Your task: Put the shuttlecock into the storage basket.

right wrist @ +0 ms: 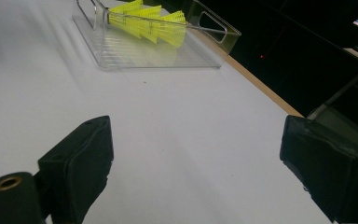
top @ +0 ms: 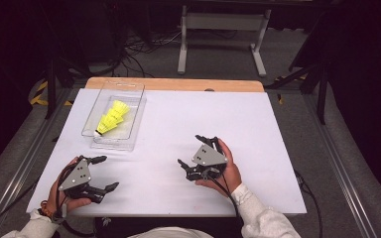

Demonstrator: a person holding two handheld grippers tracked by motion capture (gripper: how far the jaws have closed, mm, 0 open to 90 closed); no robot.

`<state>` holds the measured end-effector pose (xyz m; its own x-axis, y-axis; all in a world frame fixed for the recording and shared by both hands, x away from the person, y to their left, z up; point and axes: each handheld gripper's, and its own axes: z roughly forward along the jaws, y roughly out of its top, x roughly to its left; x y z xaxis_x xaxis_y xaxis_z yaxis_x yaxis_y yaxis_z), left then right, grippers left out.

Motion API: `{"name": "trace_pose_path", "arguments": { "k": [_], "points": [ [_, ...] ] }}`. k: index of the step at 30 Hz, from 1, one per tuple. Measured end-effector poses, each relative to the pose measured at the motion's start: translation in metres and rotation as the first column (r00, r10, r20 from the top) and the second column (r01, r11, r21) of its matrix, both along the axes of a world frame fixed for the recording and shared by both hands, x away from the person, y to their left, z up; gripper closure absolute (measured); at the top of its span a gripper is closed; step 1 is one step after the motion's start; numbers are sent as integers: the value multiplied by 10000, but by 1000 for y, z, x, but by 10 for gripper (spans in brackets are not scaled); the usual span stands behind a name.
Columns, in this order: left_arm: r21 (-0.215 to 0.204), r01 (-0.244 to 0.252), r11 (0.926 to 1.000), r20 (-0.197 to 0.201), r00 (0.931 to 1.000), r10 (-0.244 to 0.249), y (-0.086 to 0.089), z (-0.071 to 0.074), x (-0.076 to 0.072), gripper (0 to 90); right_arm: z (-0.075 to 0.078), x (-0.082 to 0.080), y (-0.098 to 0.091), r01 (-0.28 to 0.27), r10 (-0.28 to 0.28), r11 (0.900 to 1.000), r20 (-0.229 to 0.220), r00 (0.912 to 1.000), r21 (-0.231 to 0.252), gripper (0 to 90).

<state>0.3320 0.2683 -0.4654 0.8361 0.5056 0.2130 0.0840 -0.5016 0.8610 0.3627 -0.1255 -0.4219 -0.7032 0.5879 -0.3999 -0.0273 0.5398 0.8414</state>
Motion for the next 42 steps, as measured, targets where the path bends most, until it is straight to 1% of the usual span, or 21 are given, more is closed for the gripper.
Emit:
{"name": "trace_pose_path", "arguments": {
  "k": [9,13,27,33,39,42],
  "points": [
    [25,-1,10000,9,10000,1,0,0,0,81,-2,-2,-10,239,-238,9997,86,9997,-98,110],
    [-33,-3,10000,-22,10000,3,-1,0,0,81,-2,-3,-16,392,-390,9991,178,9991,-140,111],
    [9,-23,10000,33,10000,23,-1,0,0,81,-3,-7,-32,789,-786,9968,228,9966,-147,111],
    [-104,0,9999,14,10000,1,-1,1,-1,81,-4,-8,-39,960,-956,9952,219,9952,-194,109],
    [-107,4,9999,63,10000,-3,-2,1,-1,81,-6,-9,-44,972,-967,9950,187,9951,-251,107],
    [-62,4,10000,55,10000,-3,-2,1,-1,81,-7,-10,-47,1037,-1031,9942,239,9944,-277,107]
  ]
}}
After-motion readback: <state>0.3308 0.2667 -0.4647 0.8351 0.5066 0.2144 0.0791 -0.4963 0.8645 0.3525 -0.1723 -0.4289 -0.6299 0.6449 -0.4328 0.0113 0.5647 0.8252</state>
